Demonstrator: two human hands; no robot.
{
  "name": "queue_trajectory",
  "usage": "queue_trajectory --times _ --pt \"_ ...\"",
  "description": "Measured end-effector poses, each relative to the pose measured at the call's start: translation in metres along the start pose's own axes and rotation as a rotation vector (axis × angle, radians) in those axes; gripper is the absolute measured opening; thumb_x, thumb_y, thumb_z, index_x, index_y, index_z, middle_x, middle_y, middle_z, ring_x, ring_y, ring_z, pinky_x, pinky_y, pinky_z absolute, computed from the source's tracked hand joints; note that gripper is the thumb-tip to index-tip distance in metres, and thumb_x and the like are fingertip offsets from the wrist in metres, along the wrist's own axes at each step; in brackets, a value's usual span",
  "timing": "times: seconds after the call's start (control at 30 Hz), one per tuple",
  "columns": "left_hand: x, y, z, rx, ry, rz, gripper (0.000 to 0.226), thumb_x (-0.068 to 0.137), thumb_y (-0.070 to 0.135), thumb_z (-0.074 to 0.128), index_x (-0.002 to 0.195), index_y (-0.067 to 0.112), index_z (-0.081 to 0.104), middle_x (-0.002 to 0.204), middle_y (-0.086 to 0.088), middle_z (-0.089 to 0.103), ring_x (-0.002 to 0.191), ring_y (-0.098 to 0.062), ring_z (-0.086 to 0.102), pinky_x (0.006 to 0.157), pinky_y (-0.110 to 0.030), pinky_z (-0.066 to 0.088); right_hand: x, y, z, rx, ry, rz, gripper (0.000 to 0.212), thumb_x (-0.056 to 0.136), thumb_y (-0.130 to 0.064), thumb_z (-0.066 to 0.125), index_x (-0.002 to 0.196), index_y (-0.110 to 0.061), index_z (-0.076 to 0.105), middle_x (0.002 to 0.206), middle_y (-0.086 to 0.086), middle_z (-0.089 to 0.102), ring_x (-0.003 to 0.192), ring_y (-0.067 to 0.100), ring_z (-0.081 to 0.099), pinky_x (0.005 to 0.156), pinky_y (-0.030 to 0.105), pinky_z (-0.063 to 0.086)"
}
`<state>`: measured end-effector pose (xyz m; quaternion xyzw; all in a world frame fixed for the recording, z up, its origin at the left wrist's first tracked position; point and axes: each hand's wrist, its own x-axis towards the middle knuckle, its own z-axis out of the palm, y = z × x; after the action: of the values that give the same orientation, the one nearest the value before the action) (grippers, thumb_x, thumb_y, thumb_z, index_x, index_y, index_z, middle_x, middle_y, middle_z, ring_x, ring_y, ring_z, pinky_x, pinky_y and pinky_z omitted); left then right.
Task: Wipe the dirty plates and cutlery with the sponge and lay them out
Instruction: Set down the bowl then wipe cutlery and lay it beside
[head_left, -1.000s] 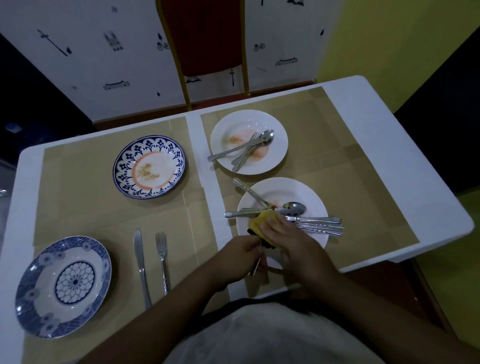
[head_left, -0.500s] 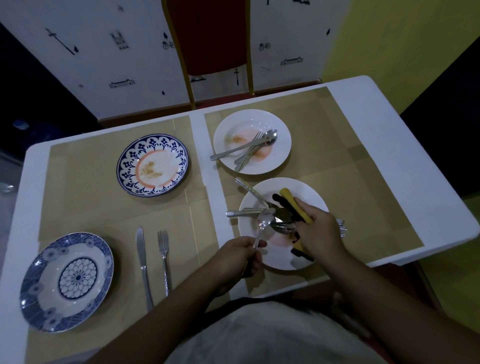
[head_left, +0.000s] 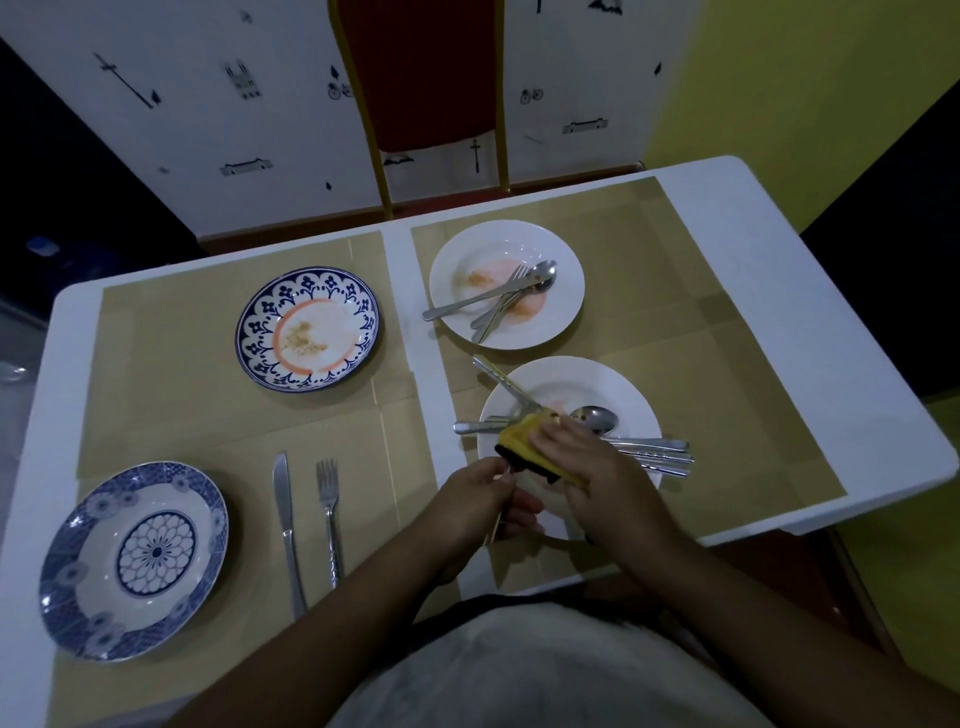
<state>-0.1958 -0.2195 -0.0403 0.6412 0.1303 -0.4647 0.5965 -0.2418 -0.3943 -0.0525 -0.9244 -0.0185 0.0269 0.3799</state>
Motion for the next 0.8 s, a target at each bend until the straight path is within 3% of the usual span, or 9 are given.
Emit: queue_trajectory --times 0.07,0.17,0.33,0.43,0.5,0.6,0.67,0.73,0.8 --pt "-0.002 -0.001 -0.004 0.003 -0.005 -0.002 0.022 0.104 0.013 0.045 0.115 0.014 0.063 0.091 -0.011 0.076 0.075 -0.018 0.073 0.067 -0.028 0.055 0.004 0.001 0.005 -0.126 -0.011 -0.119 0.048 0.081 -0.019 0.044 0.126 -0.016 0.061 0.135 0.000 0.055 0.133 0.023 0.042 0.103 0.036 0.038" --pt "-0.005 -0.004 -0.018 -0.056 -0.021 -0.063 0.024 0.099 0.005 0.051 0.115 0.010 0.067 0.099 -0.012 0.077 0.084 -0.020 0.072 0.076 -0.032 0.053 0.015 0.007 0.012 -0.254 -0.056 -0.212 0.055 0.072 0.005 0.062 0.124 -0.014 0.063 0.133 0.004 0.058 0.129 0.029 0.047 0.099 0.045 0.046" --pt "-0.023 -0.009 -0.049 0.023 0.038 -0.068 0.028 0.098 0.001 0.052 0.109 0.013 0.074 0.084 -0.002 0.071 0.081 -0.014 0.062 0.078 -0.026 0.047 0.034 -0.010 0.024 -0.295 -0.099 -0.272 0.068 0.070 0.015 0.064 0.129 -0.017 0.058 0.138 0.001 0.053 0.134 0.026 0.041 0.108 0.043 0.036" --pt "-0.034 -0.020 -0.069 0.041 0.141 -0.037 0.024 0.096 0.002 0.057 0.110 0.011 0.074 0.089 -0.004 0.071 0.081 -0.014 0.063 0.071 -0.024 0.052 0.045 -0.035 0.036 -0.165 -0.113 -0.171 0.066 0.073 0.012 0.059 0.133 -0.016 0.054 0.142 0.001 0.049 0.137 0.022 0.037 0.113 0.038 0.029" --pt "-0.045 -0.031 -0.081 0.001 0.213 -0.006 0.022 0.096 0.004 0.060 0.111 0.011 0.074 0.094 -0.008 0.075 0.083 -0.016 0.069 0.078 -0.030 0.057 0.049 -0.054 0.044 0.040 -0.078 0.001 0.067 0.074 0.012 0.055 0.134 -0.018 0.053 0.142 -0.003 0.047 0.136 0.013 0.036 0.115 0.029 0.025" --pt "-0.056 -0.054 -0.098 -0.047 0.343 0.039 0.017 0.092 0.006 0.066 0.102 0.012 0.078 0.097 -0.017 0.076 0.082 -0.024 0.067 0.077 -0.032 0.056 0.053 -0.077 0.056 0.221 -0.054 0.144 0.067 0.076 0.016 0.051 0.132 -0.020 0.055 0.139 -0.006 0.050 0.128 0.005 0.042 0.111 0.024 0.031" --pt "-0.059 -0.066 -0.109 -0.041 0.428 0.044 0.013 0.088 0.006 0.071 0.097 0.012 0.078 0.090 -0.016 0.076 0.075 -0.019 0.065 0.067 -0.025 0.054 0.052 -0.087 0.066 0.249 -0.077 0.171 0.064 0.078 0.016 0.050 0.131 -0.020 0.056 0.135 0.000 0.055 0.120 0.009 0.050 0.105 0.025 0.038" --pt "-0.056 -0.071 -0.116 0.011 0.487 0.038 0.011 0.085 0.008 0.075 0.096 0.010 0.077 0.085 -0.013 0.076 0.069 -0.016 0.065 0.060 -0.023 0.055 0.052 -0.089 0.077 0.254 -0.077 0.227 0.060 0.081 0.012 0.051 0.129 -0.023 0.058 0.125 0.004 0.063 0.101 0.012 0.058 0.083 0.018 0.047" --pt "-0.046 -0.075 -0.121 0.083 0.515 0.047 0.011 0.083 0.011 0.077 0.094 0.011 0.077 0.083 -0.009 0.076 0.070 -0.019 0.069 0.068 -0.029 0.061 0.051 -0.087 0.089 0.245 -0.064 0.305 0.057 0.082 0.007 0.053 0.128 -0.028 0.059 0.116 0.002 0.067 0.086 0.012 0.059 0.064 0.011 0.041"
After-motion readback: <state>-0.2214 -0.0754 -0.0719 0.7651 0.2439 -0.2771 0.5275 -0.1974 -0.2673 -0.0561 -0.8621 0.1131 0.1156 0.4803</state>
